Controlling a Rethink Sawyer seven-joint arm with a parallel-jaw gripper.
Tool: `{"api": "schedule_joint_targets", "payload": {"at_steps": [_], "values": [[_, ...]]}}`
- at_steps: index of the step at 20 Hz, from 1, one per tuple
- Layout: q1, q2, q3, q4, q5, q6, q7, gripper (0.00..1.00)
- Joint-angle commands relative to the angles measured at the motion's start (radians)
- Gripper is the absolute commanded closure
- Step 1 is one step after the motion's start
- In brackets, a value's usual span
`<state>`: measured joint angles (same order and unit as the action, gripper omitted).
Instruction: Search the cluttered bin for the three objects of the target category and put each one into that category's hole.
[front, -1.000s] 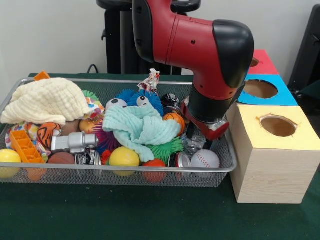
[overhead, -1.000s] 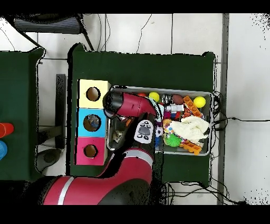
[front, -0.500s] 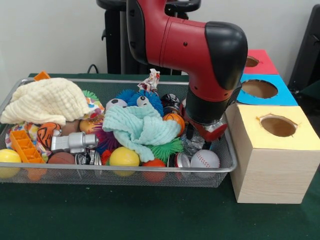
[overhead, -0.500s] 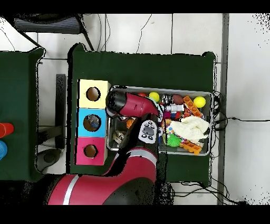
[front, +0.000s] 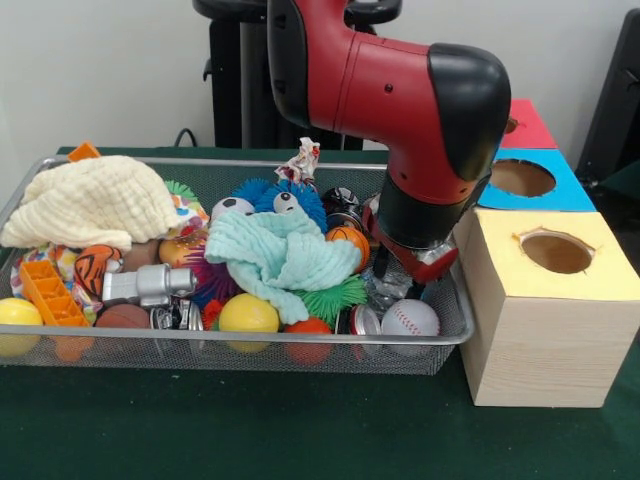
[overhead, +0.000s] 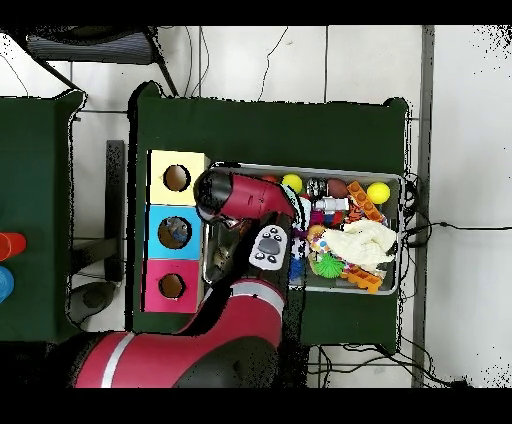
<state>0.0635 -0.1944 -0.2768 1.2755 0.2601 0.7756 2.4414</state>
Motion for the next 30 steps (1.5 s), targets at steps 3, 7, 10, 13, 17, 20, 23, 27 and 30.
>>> {"api": "schedule_joint_targets", "payload": {"at_steps": [3, 7, 10, 13, 17, 20, 23, 27, 30], "values": [[0.06, 0.26, -0.023, -0.179, -0.085, 0.185, 0.114, 0.0], [0.073, 0.265, -0.043, -0.191, -0.083, 0.229, 0.122, 0.0], [0.074, 0.273, -0.053, -0.209, -0.083, 0.267, 0.118, 0.0], [0.073, 0.28, -0.058, -0.224, -0.079, 0.304, 0.109, 0.0], [0.073, 0.286, -0.062, -0.233, -0.074, 0.325, 0.112, 0.0], [0.076, 0.293, -0.075, -0.249, -0.076, 0.372, 0.118, 0.0], [0.076, 0.297, -0.088, -0.264, -0.077, 0.437, 0.121, 0.0], [0.076, 0.307, -0.1, -0.289, -0.079, 0.495, 0.123, 0.0], [0.052, 0.301, -0.064, -0.272, -0.053, 0.458, 0.096, 0.0]]}}
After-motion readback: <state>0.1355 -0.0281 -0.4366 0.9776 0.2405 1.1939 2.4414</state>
